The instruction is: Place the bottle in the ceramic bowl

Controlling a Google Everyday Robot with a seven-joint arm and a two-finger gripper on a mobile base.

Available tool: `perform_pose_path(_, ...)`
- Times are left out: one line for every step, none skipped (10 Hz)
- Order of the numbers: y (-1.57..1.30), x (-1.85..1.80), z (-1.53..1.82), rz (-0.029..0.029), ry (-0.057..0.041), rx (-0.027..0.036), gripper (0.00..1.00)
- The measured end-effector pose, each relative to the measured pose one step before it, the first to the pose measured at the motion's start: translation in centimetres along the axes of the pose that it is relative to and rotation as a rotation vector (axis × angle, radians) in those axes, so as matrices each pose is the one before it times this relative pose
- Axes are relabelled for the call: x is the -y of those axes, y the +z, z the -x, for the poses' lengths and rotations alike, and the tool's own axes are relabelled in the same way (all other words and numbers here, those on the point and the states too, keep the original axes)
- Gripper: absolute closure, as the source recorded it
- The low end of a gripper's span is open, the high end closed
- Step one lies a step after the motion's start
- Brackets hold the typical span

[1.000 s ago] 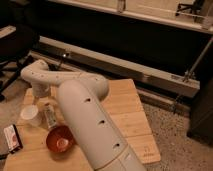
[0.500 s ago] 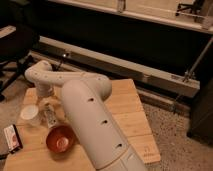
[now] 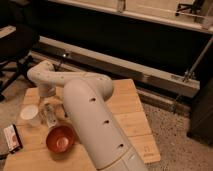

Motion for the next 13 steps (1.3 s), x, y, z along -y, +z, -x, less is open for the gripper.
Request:
perform_pose_path(0.031,0.115,0.027,0.00000,-0.00161,0.00047,0.20)
perform_pose_path(0.000,-0.010,0.000,-0.00001,0.00018,0.00004,0.20)
perform_pose_path(-0.005,-0.021,-0.006,0.00004,0.00023,-0.00013,0.20)
perform_pose_path(0.003,-0.017,0.002,0.00008,0.00022,0.00012,0.20)
perform_pose_path(0.004,0.042,0.007,-0.00011,-0.00057,0.00005,0.20)
perform_pose_path(0.004,-0.006,0.001,0.00014,-0.00004,0.00002,0.20)
perform_pose_path(-0.001,-0.012,-0.002,0.00001,0.00020,-0.00004,0.20)
perform_pose_path(-0.001,0.003,0.002,-0.00006,0.00002,0.00005,0.20)
perform_pose_path(0.004,-0.025,0.001,0.00007,0.00027,0.00008,0.20)
perform_pose_path(-0.003,-0.020,-0.003,0.00002,0.00025,-0.00007,0.20)
perform_pose_path(0.048,-0.011,0.022,-0.00013,-0.00070,0.00093,0.20)
perform_pose_path(0.074,-0.222,0.180,0.01318,-0.01191,0.00296,0.20)
perform_pose_path(-0.031,-0.243,0.283,0.02627,-0.01745,0.00466,0.20)
